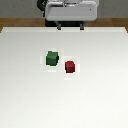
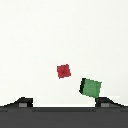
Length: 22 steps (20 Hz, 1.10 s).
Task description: Place the red cube on top of the green cube.
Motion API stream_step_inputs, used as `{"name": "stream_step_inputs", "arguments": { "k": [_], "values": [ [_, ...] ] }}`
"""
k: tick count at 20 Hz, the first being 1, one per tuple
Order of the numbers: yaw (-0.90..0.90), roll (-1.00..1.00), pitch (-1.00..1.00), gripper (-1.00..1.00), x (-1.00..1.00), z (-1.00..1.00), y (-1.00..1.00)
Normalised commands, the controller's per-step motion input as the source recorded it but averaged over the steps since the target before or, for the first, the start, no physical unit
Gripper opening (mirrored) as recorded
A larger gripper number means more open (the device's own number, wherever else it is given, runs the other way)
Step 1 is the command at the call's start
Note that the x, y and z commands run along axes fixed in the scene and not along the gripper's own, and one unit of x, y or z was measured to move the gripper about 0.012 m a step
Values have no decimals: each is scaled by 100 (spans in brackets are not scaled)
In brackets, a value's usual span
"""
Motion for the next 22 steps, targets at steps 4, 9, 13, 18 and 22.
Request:
{"name": "stream_step_inputs", "arguments": {
  "k": [4,9,13,18,22],
  "values": [
    [0,0,0,100,0,-50,0],
    [0,0,0,100,64,-20,0],
    [0,0,0,100,25,-75,0],
    [0,0,0,100,0,-60,0],
    [0,0,0,100,0,-75,0]
  ]
}}
